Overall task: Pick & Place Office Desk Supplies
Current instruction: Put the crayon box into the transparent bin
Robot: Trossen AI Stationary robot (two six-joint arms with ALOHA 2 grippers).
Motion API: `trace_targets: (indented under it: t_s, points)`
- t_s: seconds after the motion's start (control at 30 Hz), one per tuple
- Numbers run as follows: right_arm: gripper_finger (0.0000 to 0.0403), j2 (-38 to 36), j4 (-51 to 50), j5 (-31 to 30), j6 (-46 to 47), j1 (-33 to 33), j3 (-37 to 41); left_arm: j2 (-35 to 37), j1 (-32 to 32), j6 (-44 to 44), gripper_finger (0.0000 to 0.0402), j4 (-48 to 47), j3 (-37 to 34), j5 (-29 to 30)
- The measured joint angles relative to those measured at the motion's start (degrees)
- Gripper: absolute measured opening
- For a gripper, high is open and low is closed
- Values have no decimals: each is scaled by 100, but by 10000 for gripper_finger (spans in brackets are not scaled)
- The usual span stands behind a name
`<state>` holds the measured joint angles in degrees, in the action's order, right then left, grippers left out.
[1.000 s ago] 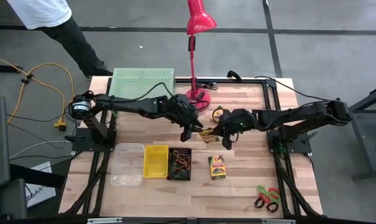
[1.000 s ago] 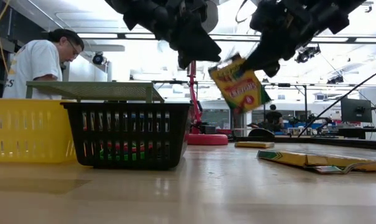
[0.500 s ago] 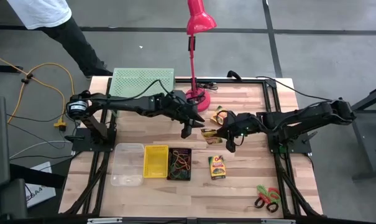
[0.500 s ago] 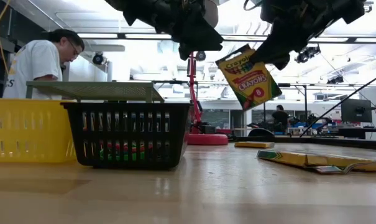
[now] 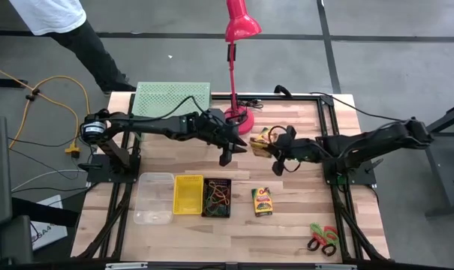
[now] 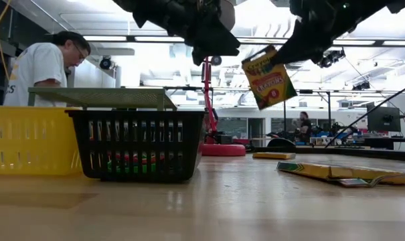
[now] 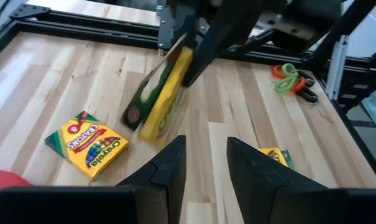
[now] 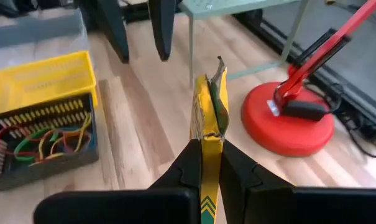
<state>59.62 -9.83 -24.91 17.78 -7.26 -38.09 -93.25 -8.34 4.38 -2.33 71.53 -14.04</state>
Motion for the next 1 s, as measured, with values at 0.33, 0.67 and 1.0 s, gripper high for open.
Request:
trace_targets:
  t_s: [0.33, 0.67, 1.0]
  points:
    - [17, -639, 57, -370, -282, -375, 0, 0, -46, -7, 111, 2, 0, 120]
    - [17, -687, 634, -354, -727, -490, 0, -2, -46, -9, 111, 335, 0, 27]
    - [17, -684, 883, -314, -909, -490, 0, -2, -44, -52, 111, 690, 0, -92]
